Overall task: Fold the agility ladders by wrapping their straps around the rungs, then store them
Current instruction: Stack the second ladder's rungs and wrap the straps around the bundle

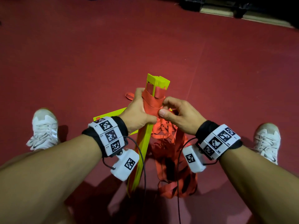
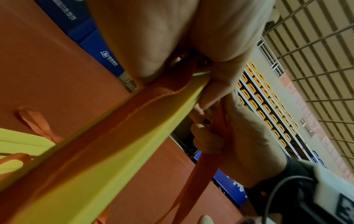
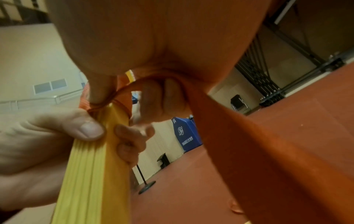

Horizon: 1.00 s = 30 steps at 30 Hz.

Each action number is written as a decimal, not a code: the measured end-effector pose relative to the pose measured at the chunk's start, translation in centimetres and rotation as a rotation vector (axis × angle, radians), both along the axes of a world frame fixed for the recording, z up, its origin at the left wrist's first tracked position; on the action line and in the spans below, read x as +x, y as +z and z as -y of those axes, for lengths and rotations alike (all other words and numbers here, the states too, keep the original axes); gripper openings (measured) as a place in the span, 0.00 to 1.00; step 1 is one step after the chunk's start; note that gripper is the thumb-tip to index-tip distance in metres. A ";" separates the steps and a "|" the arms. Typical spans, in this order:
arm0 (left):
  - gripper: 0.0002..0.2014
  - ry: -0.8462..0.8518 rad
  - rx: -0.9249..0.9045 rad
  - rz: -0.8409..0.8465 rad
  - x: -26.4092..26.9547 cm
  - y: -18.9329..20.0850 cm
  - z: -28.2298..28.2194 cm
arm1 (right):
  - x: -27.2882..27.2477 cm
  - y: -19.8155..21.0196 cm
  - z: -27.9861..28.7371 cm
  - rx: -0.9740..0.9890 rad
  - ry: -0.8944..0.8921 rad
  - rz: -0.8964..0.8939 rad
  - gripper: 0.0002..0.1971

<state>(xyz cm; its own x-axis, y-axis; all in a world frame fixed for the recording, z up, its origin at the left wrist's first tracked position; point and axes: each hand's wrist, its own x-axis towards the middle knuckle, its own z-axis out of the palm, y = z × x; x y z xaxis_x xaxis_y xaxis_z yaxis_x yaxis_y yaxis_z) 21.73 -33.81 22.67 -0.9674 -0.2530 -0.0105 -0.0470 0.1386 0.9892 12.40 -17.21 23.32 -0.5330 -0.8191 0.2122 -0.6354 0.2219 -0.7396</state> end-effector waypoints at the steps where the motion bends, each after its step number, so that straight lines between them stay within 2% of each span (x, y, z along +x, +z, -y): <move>1: 0.44 -0.027 0.007 -0.006 0.0 0.1 0.0 | 0.1 -0.1 0.1 -0.020 0.011 0.010 0.14; 3: 0.43 -0.057 0.001 -0.015 -0.1 0.1 -0.1 | 0.3 -0.3 0.4 -0.064 0.032 0.075 0.19; 9: 0.42 -0.101 0.123 -0.022 -0.1 -1.0 -0.4 | 1.0 -0.5 0.5 -0.128 0.044 0.197 0.19; 12: 0.44 -0.146 0.150 0.004 0.1 -1.1 -0.4 | 1.3 -0.7 0.6 -0.147 0.060 0.265 0.24; 15: 0.46 -0.139 0.058 0.047 -0.1 -1.0 0.2 | 1.7 -0.7 0.7 -0.178 0.010 0.313 0.24; 18: 0.50 -0.080 -0.168 0.094 -0.1 -1.1 0.7 | 1.6 -0.9 0.8 -0.196 -0.044 0.282 0.25; 20: 0.43 -0.025 -0.302 0.106 0.2 -0.9 0.8 | 1.4 -1.1 0.8 -0.212 -0.097 0.283 0.25; 23: 0.23 0.021 -0.441 0.106 0.7 -0.6 0.3 | 1.1 -1.3 0.9 -0.266 -0.154 0.312 0.30; 26: 0.16 0.019 -0.540 0.093 1.0 0.0 0.2 | 1.2 -1.3 0.9 -0.258 -0.161 0.298 0.29; 30: 0.13 0.011 -0.572 0.083 1.0 0.1 0.5 | 1.1 -0.9 0.4 -0.178 -0.130 0.241 0.22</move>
